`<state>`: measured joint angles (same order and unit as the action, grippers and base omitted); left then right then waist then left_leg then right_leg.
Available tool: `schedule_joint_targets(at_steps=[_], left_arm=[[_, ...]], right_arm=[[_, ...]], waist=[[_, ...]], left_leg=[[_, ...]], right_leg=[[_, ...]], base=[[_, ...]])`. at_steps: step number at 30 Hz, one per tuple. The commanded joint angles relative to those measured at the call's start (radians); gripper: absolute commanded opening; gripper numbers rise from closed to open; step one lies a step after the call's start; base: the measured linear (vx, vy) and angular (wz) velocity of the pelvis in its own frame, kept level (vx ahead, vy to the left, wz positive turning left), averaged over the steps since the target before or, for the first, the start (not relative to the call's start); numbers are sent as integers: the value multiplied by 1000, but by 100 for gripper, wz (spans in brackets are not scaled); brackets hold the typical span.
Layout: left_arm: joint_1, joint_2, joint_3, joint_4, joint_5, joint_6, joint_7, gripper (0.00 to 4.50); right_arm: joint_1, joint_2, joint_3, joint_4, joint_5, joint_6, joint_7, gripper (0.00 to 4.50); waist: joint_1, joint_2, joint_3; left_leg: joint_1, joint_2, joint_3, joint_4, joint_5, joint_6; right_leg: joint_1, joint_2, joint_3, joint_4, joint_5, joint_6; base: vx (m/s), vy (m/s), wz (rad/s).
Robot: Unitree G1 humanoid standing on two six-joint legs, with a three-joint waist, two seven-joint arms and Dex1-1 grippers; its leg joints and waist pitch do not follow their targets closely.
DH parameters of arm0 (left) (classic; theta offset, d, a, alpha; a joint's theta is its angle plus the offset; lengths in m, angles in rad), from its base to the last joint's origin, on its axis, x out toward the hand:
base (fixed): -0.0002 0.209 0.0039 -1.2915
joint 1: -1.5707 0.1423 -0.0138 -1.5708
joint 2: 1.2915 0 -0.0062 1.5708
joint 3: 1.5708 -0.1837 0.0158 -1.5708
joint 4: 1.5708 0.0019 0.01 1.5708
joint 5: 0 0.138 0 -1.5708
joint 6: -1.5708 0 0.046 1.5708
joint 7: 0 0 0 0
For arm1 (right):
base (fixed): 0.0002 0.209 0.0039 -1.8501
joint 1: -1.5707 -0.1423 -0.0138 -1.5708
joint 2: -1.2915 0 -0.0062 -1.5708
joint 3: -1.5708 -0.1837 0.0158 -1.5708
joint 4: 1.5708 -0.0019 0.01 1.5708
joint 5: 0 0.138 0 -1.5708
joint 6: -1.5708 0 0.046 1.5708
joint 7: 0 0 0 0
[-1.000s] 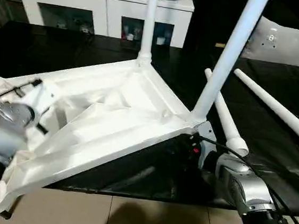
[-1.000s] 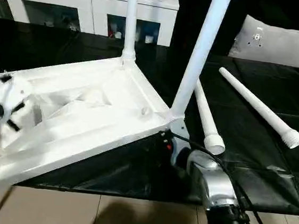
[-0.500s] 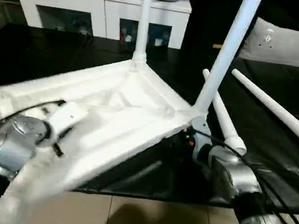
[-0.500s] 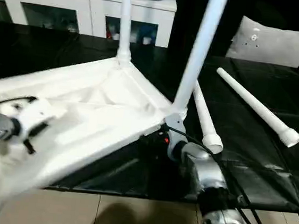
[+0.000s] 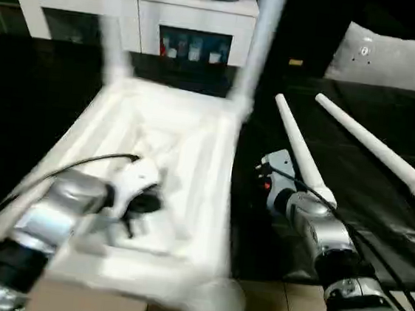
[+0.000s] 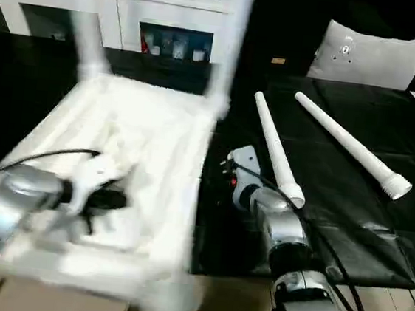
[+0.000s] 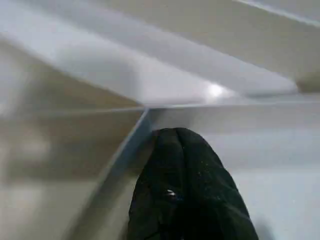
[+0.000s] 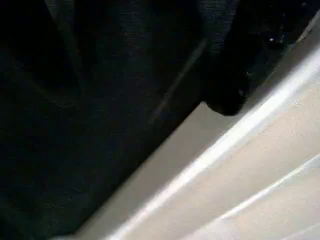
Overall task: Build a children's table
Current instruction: Rotate table base
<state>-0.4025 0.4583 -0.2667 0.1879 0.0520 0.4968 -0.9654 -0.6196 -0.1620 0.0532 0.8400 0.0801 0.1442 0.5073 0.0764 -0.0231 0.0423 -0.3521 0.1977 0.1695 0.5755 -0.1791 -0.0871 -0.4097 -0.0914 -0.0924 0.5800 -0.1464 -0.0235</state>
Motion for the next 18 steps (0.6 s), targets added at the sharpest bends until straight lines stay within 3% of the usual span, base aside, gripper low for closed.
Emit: schedule_joint_targets(at_steps=[1, 2, 3, 5, 6, 7, 8, 9, 10, 11, 13, 14, 15, 16, 18], left_arm=[[-48, -59, -36, 40, -3, -69, 55, 4], [-78, -92, -29, 108, 23, -109, 123, 4], [-119, -125, -19, 192, 55, -141, 215, 4], [-119, -125, -19, 192, 55, -141, 215, 4], [-157, -147, -10, 268, 82, -174, 294, 4], [-190, -162, -2, 337, 108, -207, 371, 4], [-211, -170, 6, 382, 121, -230, 417, 4], [-222, -173, 11, 405, 127, -246, 443, 4], [-228, -175, 15, 420, 134, -263, 470, 4], [-235, -177, 17, 436, 138, -282, 492, 4], [-235, -184, 29, 437, 126, -305, 494, 4], [-228, -213, 76, 419, 66, -328, 468, 4], [-228, -213, 76, 419, 66, -328, 468, 4], [-207, -233, 99, 375, 13, -338, 406, 21], [-182, -230, 89, 332, 2, -333, 366, 41]], right_arm=[[-19, 46, 41, -4, 6, -24, 30, 450], [-19, 43, 33, 1, 3, -33, 16, 450], [-17, 38, 22, 0, 1, -38, -1, 450], [-17, 38, 22, 0, 1, -38, -1, 450], [-15, 31, 7, -8, 3, -39, -20, 450], [-11, 22, -12, -26, 7, -39, -42, 450], [-9, 16, -27, -39, 10, -40, -57, 450], [-8, 12, -39, -50, 13, -41, -71, 450], [-7, 6, -53, -65, 17, -39, -90, 450], [-9, 1, -65, -73, 19, -40, -105, 450], [-14, -5, -84, -87, 20, -34, -139, 450], [-32, -20, -113, -107, 20, 3, -201, 450], [-32, -20, -113, -107, 20, 3, -201, 450], [-53, -48, -117, -135, -12, 88, -263, 450], [-81, -71, -116, -128, -50, 160, -329, 450]], waist=[[-1, 2, -60], [2, 3, -60], [4, 14, -61], [4, 6, -60], [3, 14, -59], [3, 14, -59], [5, 16, -60], [7, 11, -63], [7, 16, -63], [7, 11, -67], [9, 15, -68], [10, 13, -69], [12, 13, -75], [14, 12, -74], [14, 10, -76]], left_leg=[[0, 20, 1, -69, -231, 16], [1, 20, 1, -69, -230, 21], [4, 23, -1, -68, -242, 15], [5, 21, -1, -69, -268, 13], [0, 21, -4, -71, -271, 11], [0, 21, -4, -71, -271, 11], [11, 16, -1, -66, -290, 11], [4, 20, -5, -68, -276, 13], [2, 21, -5, -69, -272, 13], [0, 23, -7, -68, -256, 13], [3, 24, -6, -66, -236, 13], [2, 23, -2, -64, -203, 14], [2, 22, -1, -60, -162, 19], [2, 22, 0, -58, -142, 22], [-3, 19, 1, -54, -95, 34]], right_leg=[[55, -49, 48, -56, -274, -171], [54, -50, 46, -59, -286, -164], [54, -52, 46, -58, -295, -160], [54, -49, 44, -64, -329, -142], [56, -50, 43, -64, -342, -135], [56, -50, 43, -64, -342, -135], [50, -44, 42, -75, -369, -113], [56, -48, 41, -70, -349, -115], [56, -48, 41, -68, -341, -118], [58, -50, 40, -64, -311, -125], [56, -50, 42, -58, -267, -145], [57, -48, 43, -53, -206, -170], [60, -47, 44, -43, -142, -192], [59, -45, 44, -40, -114, -202], [61, -43, 44, -30, -53, -224]], base=[[0, 0, 0], [0, 0, 0], [0, 0, 0], [0, 0, 0], [0, 0, 0], [0, 0, 0], [0, 0, 0], [0, 0, 0], [0, 0, 0], [0, 0, 0], [0, 0, 0], [0, 0, 0], [0, 0, 0], [0, 0, 0], [0, 0, 0]])
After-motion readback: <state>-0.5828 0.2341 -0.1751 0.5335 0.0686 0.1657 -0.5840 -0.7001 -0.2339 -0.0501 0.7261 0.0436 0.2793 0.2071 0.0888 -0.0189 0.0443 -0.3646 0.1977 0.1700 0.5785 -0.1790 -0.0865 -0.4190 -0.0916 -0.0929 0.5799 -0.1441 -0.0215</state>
